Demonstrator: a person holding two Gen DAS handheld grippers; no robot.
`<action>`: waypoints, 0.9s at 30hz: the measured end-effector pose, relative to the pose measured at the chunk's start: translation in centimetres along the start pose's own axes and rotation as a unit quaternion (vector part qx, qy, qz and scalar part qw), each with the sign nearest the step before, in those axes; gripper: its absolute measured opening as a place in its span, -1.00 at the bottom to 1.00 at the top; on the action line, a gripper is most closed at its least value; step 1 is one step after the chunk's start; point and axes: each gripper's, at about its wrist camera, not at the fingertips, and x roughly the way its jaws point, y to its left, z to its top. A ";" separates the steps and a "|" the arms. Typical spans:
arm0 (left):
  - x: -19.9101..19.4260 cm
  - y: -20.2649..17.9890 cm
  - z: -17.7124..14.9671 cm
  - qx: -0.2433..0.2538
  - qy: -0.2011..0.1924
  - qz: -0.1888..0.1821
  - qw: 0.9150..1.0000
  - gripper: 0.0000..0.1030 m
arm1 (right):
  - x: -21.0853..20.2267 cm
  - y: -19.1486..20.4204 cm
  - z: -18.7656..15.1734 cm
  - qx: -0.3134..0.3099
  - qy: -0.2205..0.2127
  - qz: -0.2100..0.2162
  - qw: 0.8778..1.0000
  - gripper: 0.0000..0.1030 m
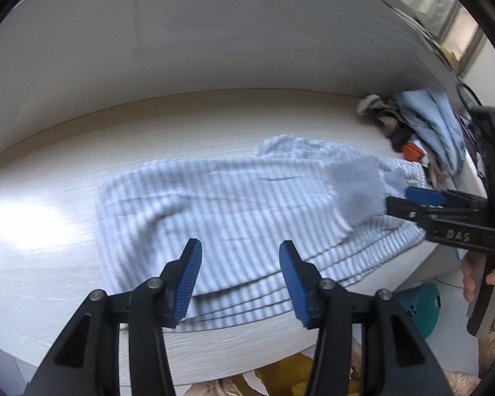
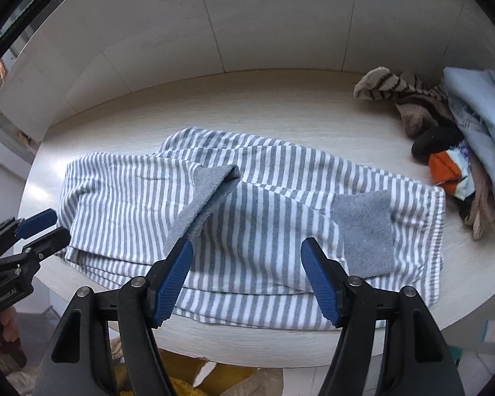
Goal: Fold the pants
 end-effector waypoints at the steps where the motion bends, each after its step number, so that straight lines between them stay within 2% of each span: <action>1: 0.0 0.7 -0.1 -0.007 0.002 0.005 1.000 0.00 | 0.0 0.0 0.0 0.001 -0.001 -0.008 1.000 0.35; 6: -0.1 4.1 -1.3 -0.042 0.009 0.026 0.999 0.00 | -0.4 -0.2 -0.2 -0.007 0.004 -0.068 0.998 0.35; 11: -0.3 6.6 -2.5 -0.069 0.013 0.043 0.997 0.00 | -0.2 -1.0 -0.1 0.016 0.010 -0.051 0.998 0.35; 15: -0.7 8.3 -3.5 -0.090 0.017 0.052 0.994 0.00 | -0.6 -0.5 0.3 0.038 -0.008 -0.038 0.999 0.35; 18: -0.9 9.1 -4.3 -0.101 0.021 0.057 0.993 0.00 | -1.0 0.0 0.8 0.031 -0.013 -0.044 0.998 0.35; 22: -0.9 9.4 -5.3 -0.107 0.028 0.060 0.992 0.00 | -0.9 0.4 0.9 0.010 0.002 -0.054 0.998 0.35; 27: -0.7 9.5 -6.0 -0.114 0.035 0.057 0.991 0.00 | -0.8 0.3 0.8 0.018 0.008 -0.035 0.999 0.35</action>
